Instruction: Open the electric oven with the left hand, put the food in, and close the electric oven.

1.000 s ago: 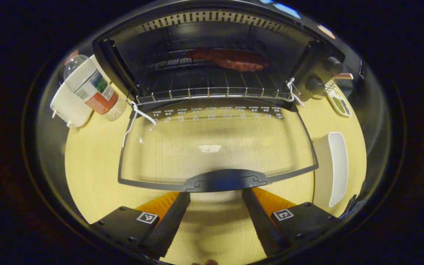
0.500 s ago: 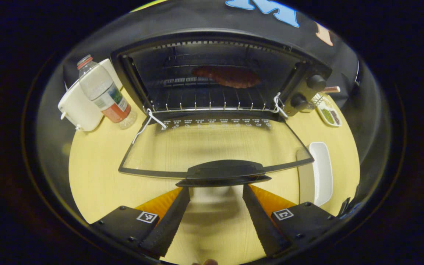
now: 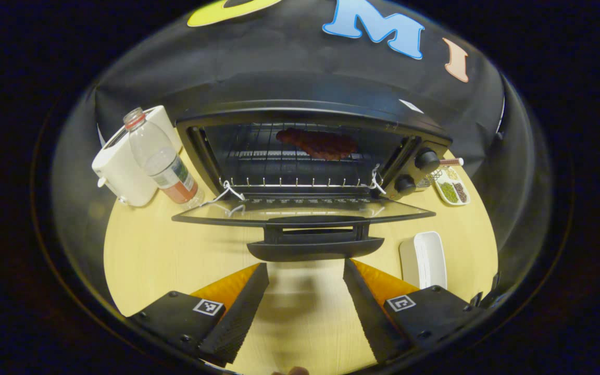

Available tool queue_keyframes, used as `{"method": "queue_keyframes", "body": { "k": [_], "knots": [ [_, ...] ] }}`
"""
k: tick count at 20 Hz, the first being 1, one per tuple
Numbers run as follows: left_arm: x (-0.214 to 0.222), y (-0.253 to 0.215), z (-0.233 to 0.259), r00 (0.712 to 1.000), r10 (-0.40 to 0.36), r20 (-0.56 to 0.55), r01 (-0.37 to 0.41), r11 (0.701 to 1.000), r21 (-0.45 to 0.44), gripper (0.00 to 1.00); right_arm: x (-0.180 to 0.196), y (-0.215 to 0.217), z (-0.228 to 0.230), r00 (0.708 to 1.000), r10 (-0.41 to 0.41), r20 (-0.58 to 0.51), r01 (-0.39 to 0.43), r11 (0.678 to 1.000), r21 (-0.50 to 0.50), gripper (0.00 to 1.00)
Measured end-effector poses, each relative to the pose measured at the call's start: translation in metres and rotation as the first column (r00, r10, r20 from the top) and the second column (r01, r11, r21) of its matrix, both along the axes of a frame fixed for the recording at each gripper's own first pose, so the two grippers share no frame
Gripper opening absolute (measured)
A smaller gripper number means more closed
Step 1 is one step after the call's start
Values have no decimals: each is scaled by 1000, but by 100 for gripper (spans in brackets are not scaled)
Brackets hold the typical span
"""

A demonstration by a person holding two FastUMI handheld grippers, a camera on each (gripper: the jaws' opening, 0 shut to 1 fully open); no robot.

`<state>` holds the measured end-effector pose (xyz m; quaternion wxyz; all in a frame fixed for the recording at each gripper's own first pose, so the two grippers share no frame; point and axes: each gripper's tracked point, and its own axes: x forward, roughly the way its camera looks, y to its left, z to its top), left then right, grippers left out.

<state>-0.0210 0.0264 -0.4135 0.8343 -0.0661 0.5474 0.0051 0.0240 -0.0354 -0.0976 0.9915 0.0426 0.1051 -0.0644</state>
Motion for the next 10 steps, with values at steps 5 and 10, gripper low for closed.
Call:
{"method": "queue_keyframes", "body": {
  "k": [5, 10],
  "knots": [
    [13, 1, 6, 999, 12, 45, -13, 1000, 5, 98, -3, -10, -4, 1000, -15, -6, 15, 1000, -2, 95],
    [32, 8, 17, 989, 55, 138, -58, 998, 16, 100, -6, -23, -11, 999, -25, -22, 25, 1000, -5, 95]
  ]
}}
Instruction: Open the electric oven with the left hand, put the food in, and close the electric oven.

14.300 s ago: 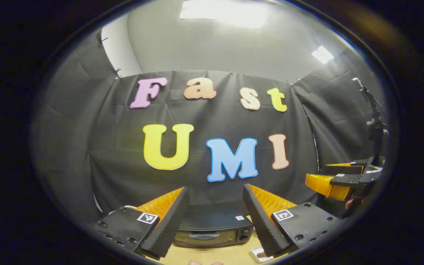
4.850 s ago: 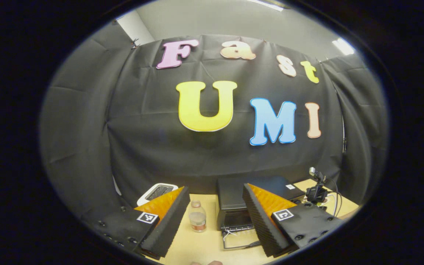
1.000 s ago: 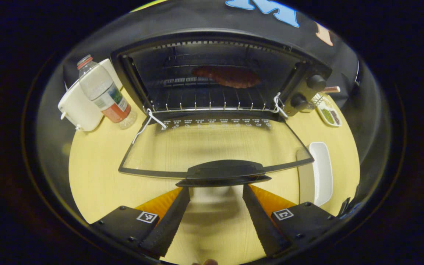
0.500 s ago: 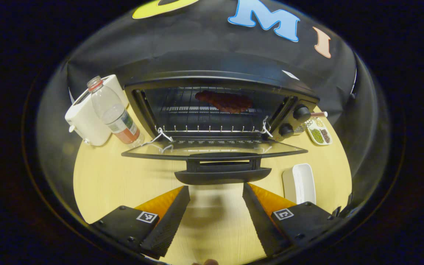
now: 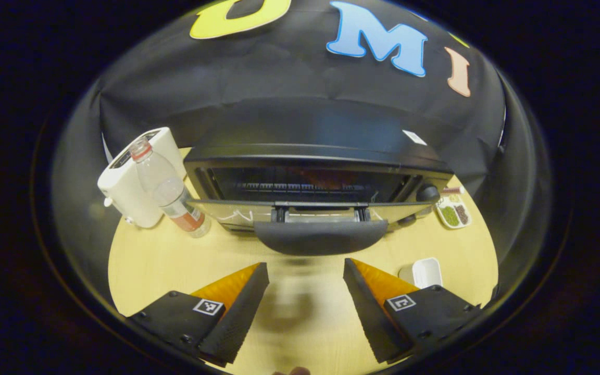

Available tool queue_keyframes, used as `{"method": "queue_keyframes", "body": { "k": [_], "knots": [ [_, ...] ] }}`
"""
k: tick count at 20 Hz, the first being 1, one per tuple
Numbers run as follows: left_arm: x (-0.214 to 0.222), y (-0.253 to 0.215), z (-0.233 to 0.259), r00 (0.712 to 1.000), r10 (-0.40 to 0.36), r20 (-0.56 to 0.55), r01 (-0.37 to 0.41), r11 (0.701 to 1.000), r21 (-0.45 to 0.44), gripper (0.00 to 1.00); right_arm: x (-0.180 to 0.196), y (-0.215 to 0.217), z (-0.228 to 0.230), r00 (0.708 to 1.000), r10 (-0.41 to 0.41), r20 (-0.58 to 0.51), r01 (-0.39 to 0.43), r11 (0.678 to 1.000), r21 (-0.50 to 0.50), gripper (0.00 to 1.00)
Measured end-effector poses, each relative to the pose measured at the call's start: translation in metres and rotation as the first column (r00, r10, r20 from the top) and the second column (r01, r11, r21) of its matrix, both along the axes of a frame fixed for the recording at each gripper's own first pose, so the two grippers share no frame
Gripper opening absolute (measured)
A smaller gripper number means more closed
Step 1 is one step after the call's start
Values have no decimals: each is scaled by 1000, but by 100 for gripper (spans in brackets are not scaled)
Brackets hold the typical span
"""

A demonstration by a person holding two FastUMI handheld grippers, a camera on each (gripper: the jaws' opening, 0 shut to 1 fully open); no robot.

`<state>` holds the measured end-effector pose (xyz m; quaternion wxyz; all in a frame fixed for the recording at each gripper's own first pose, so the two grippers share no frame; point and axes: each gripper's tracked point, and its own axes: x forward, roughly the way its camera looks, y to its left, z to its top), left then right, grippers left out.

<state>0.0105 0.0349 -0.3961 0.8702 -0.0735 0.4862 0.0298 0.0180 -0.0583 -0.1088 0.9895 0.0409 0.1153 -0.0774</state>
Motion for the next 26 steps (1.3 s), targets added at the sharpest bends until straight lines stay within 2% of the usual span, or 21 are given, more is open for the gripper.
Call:
{"method": "queue_keyframes", "body": {
  "k": [3, 6, 9, 10, 11, 14, 16, 17, 18, 20, 22, 24, 25, 26],
  "knots": [
    [20, 8, 25, 992, 41, 116, -43, 999, 11, 98, -1, -6, 2, 1000, 15, 8, -15, 1000, -16, 95],
    [35, 9, 77, 967, 48, 251, -58, 998, 31, 98, 0, -9, 10, 999, 45, 26, -44, 998, -35, 95],
    [40, -5, 147, 909, 31, 416, -57, 997, 51, 100, 3, -10, 28, 995, 81, 62, -77, 995, -60, 95],
    [38, -12, 170, 885, 20, 465, -54, 997, 60, 98, 5, -9, 36, 993, 94, 72, -89, 993, -74, 95],
    [31, -18, 192, 862, 11, 506, -55, 996, 72, 100, 6, -8, 44, 990, 109, 85, -103, 992, -79, 95],
    [19, -38, 258, 794, -11, 608, -59, 994, 96, 98, 10, -4, 76, 980, 147, 131, -137, 987, -82, 95],
    [14, -47, 298, 751, -30, 659, -65, 991, 120, 100, 11, 2, 94, 971, 176, 161, -165, 983, -79, 95],
    [11, -51, 319, 730, -33, 682, -72, 989, 125, 100, 13, 4, 102, 967, 188, 170, -178, 981, -74, 91],
    [8, -54, 334, 717, -35, 696, -71, 990, 123, 97, 13, 6, 110, 965, 194, 177, -184, 981, -68, 95],
    [5, -56, 360, 693, -28, 720, -77, 991, 112, 100, 12, 7, 127, 962, 189, 196, -182, 982, -50, 95],
    [4, -51, 379, 671, -28, 741, -75, 992, 105, 97, 12, 10, 140, 961, 185, 207, -176, 982, -62, 95],
    [6, -48, 388, 659, -35, 752, -61, 993, 100, 97, 9, 12, 144, 963, 171, 206, -157, 984, -83, 95],
    [6, -45, 387, 664, -41, 747, -56, 993, 104, 91, 6, 15, 143, 967, 164, 194, -151, 985, -85, 95],
    [5, -41, 385, 667, -48, 743, -49, 993, 108, 95, 3, 18, 142, 969, 164, 187, -150, 985, -84, 95]
  ]
}}
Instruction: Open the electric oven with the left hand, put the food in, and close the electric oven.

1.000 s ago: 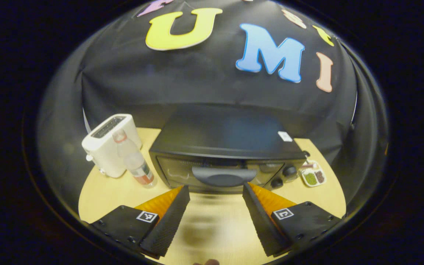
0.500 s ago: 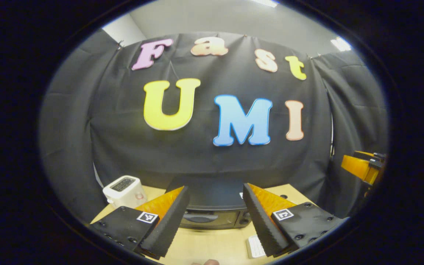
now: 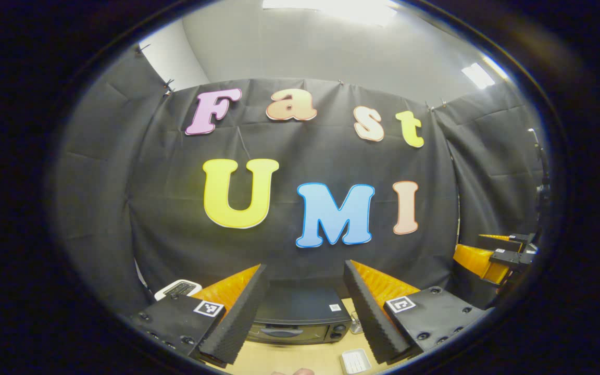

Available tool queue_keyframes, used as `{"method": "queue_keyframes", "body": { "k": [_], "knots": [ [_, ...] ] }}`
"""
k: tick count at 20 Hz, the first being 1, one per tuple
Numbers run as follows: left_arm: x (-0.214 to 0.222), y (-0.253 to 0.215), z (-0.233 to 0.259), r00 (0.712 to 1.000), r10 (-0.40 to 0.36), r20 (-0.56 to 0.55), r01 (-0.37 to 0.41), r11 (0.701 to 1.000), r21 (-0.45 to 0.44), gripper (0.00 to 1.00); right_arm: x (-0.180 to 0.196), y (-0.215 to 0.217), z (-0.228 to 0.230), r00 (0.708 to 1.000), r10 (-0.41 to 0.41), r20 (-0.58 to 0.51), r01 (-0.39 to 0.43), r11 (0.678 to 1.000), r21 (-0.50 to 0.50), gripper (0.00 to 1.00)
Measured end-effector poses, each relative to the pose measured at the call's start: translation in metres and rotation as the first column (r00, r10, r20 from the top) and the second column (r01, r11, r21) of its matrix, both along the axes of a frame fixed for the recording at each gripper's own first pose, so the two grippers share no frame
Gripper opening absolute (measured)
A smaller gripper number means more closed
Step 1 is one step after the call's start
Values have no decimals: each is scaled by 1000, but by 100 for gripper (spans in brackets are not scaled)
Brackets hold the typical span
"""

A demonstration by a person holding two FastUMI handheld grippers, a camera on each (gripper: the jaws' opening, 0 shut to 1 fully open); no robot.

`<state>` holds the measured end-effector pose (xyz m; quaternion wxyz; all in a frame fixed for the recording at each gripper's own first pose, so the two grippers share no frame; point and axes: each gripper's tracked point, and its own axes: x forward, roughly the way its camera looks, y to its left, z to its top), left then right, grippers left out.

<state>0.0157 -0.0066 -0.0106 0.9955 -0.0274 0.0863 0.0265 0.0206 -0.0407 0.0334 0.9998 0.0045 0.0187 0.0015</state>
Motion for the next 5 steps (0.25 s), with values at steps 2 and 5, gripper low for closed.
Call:
{"method": "queue_keyframes", "body": {
  "k": [2, 5],
  "knots": [
    [-2, 6, 1, 1000, -2, 2, 2, 1000, 1, 100, -5, 4, 0, 1000, -6, -4, 6, 1000, -2, 95],
    [-6, 10, -1, 1000, -24, -4, 24, 1000, -9, 98, -12, 9, 1, 1000, -27, 0, 27, 1000, -2, 95]
  ]
}}
